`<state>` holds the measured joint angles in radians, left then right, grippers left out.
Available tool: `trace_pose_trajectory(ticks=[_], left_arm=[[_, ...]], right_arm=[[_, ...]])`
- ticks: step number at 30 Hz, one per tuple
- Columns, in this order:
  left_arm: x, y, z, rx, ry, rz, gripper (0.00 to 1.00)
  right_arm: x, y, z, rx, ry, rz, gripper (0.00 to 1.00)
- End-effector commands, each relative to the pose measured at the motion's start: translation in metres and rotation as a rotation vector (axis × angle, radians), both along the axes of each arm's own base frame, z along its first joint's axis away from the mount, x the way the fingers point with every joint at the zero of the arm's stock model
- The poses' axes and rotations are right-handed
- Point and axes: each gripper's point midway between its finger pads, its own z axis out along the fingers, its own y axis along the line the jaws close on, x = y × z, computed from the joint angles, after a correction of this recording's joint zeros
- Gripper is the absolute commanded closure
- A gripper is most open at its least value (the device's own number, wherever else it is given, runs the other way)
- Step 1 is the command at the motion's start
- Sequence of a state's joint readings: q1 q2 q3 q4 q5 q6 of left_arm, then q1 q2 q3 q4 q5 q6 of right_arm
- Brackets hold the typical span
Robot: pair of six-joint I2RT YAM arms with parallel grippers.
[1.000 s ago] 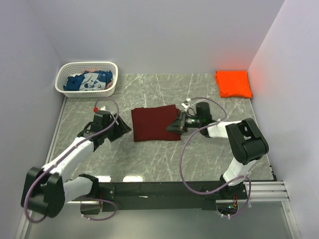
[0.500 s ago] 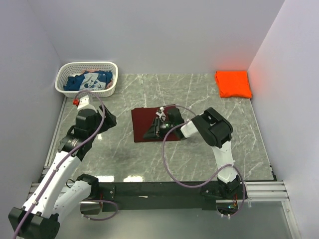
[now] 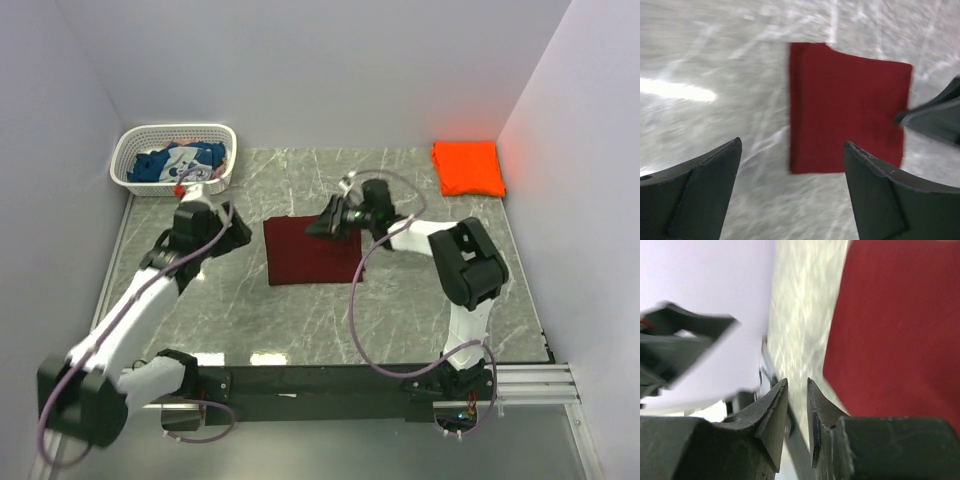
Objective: Fold and stack the t-shirts
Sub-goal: Neatly place the folded tshirt to the corner
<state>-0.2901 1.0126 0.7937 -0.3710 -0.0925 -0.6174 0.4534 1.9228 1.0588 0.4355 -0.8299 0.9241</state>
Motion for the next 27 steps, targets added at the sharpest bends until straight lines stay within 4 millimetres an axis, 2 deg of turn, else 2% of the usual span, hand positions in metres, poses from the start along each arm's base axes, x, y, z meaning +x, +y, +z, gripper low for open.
trace_pose_trajectory(ticks=[1,2,3,5,6,7,8,10,11,13,14,15,18,20,22,23,24,25,26,27], left_arm=[[0.038,-0.047,0.031,-0.169,-0.073,-0.132,0.14],[0.045,-0.053,0.030,-0.188,-0.070,-0.141,0.15],[0.058,-0.060,0.019,-0.212,-0.053,-0.139,0.16],[0.072,-0.071,0.015,-0.243,-0.039,-0.161,0.18],[0.081,-0.076,-0.005,-0.248,0.009,-0.158,0.19],[0.091,-0.081,-0.003,-0.262,-0.001,-0.167,0.20],[0.098,-0.086,-0.026,-0.262,0.050,-0.170,0.21],[0.109,-0.090,-0.039,-0.267,0.080,-0.165,0.22],[0.113,-0.091,-0.063,-0.257,0.135,-0.154,0.24],[0.121,-0.092,-0.077,-0.251,0.162,-0.143,0.25],[0.122,-0.092,-0.096,-0.244,0.204,-0.133,0.26],[0.123,-0.091,-0.104,-0.243,0.221,-0.119,0.26],[0.118,-0.084,-0.131,-0.241,0.288,-0.085,0.27],[0.119,-0.082,-0.136,-0.246,0.290,-0.068,0.28],[0.122,-0.078,-0.134,-0.247,0.286,-0.052,0.29],[0.119,-0.075,-0.129,-0.243,0.290,-0.044,0.28],[0.118,-0.072,-0.125,-0.228,0.289,-0.040,0.28],[0.118,-0.070,-0.120,-0.215,0.281,-0.027,0.28],[0.118,-0.068,-0.104,-0.205,0.248,-0.035,0.28],[0.113,-0.067,-0.100,-0.183,0.259,-0.036,0.27]], right_arm=[[0.033,-0.030,0.017,-0.006,-0.058,-0.045,0.71],[0.045,-0.041,0.018,0.012,-0.057,-0.072,0.71],[0.048,-0.044,0.007,0.015,-0.032,-0.072,0.71],[0.058,-0.050,0.004,0.042,-0.023,-0.073,0.71],[0.065,-0.057,-0.001,0.045,-0.015,-0.090,0.71],[0.070,-0.059,-0.013,0.041,0.007,-0.098,0.71],[0.075,-0.061,-0.017,0.046,0.013,-0.107,0.71],[0.086,-0.069,-0.035,0.043,0.042,-0.133,0.71],[0.089,-0.071,-0.041,0.041,0.054,-0.143,0.71],[0.095,-0.079,-0.060,0.025,0.084,-0.173,0.71],[0.097,-0.082,-0.065,0.021,0.093,-0.185,0.71],[0.095,-0.085,-0.076,0.012,0.114,-0.196,0.71],[0.091,-0.093,-0.080,0.030,0.127,-0.209,0.71],[0.089,-0.100,-0.079,0.027,0.124,-0.218,0.71],[0.087,-0.103,-0.067,0.026,0.099,-0.217,0.71],[0.085,-0.106,-0.064,0.017,0.093,-0.218,0.71],[0.084,-0.107,-0.048,0.018,0.064,-0.217,0.71],[0.082,-0.110,-0.046,-0.013,0.060,-0.222,0.71],[0.080,-0.113,-0.042,-0.039,0.048,-0.230,0.71],[0.080,-0.115,-0.025,-0.063,0.012,-0.240,0.71]])
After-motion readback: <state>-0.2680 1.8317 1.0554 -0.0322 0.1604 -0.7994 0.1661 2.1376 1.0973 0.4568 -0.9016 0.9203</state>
